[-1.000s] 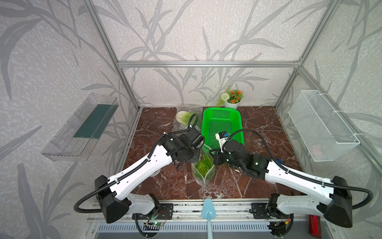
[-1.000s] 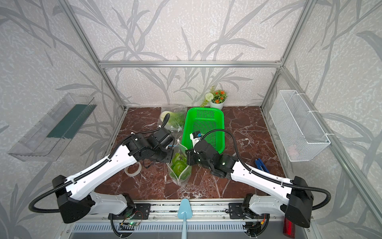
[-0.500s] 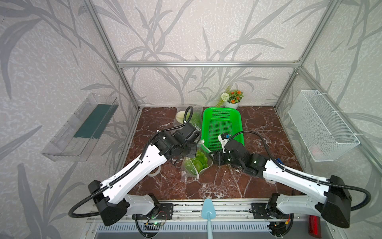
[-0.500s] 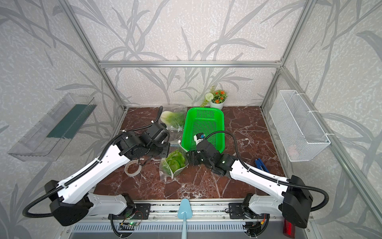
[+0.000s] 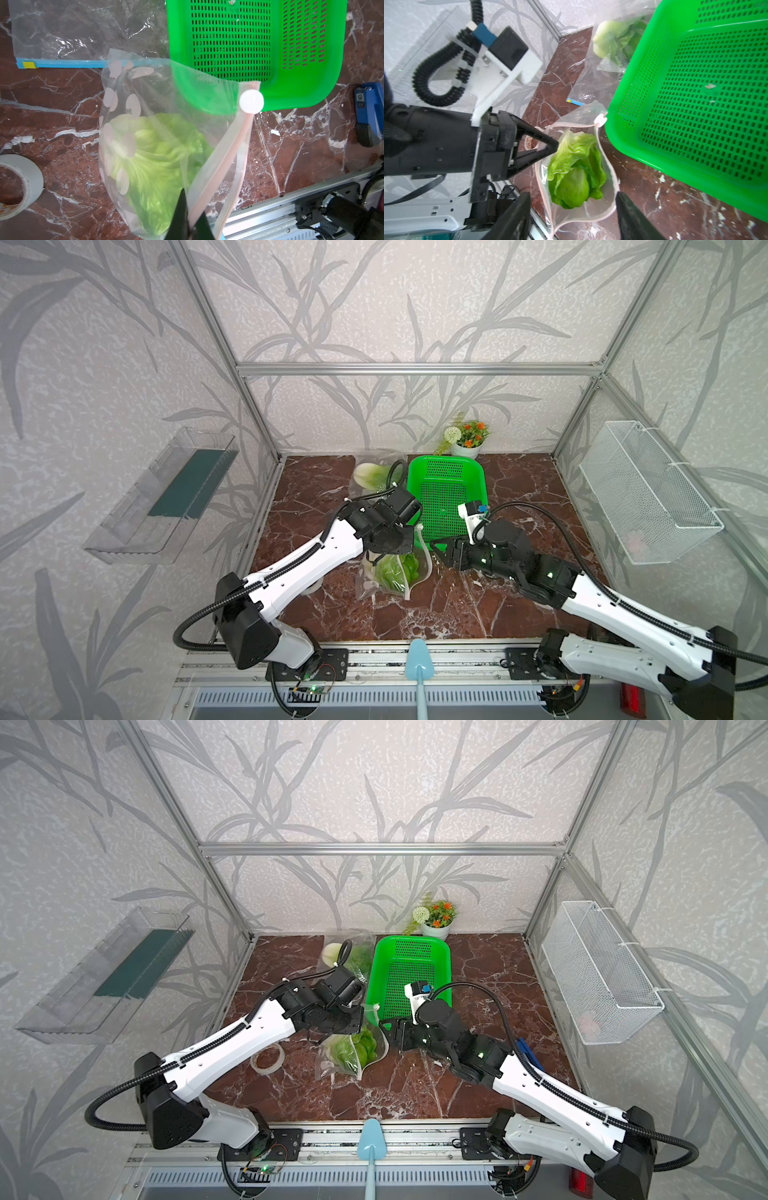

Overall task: Open the zip-top bag and take out the chinese cabbages
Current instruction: Open the zipper of the food storage bag at the center of the board, then pick up the Chinese cabbage from the zipper food storage bag.

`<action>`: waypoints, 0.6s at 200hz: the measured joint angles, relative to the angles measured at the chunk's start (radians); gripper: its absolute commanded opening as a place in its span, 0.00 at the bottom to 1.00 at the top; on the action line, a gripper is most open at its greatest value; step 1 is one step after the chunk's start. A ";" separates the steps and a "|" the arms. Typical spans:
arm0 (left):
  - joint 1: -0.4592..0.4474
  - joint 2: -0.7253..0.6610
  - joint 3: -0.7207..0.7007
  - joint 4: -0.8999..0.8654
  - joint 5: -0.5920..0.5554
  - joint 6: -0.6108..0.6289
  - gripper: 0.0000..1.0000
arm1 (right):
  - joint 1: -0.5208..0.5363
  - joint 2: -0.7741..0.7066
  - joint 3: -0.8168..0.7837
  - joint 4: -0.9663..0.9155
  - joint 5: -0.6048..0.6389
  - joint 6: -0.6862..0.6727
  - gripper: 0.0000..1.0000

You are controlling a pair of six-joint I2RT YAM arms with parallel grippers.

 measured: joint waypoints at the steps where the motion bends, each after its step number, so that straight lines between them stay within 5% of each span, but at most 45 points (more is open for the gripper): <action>1: 0.000 0.000 0.000 0.000 0.000 -0.001 0.00 | 0.001 0.002 -0.002 0.005 -0.004 0.005 0.55; 36: 0.000 -0.037 -0.037 0.046 0.001 -0.053 0.00 | 0.027 0.092 -0.058 0.075 -0.083 0.096 0.54; 120: 0.001 -0.119 -0.113 0.127 -0.014 -0.129 0.00 | 0.033 0.235 -0.083 0.147 -0.188 0.188 0.86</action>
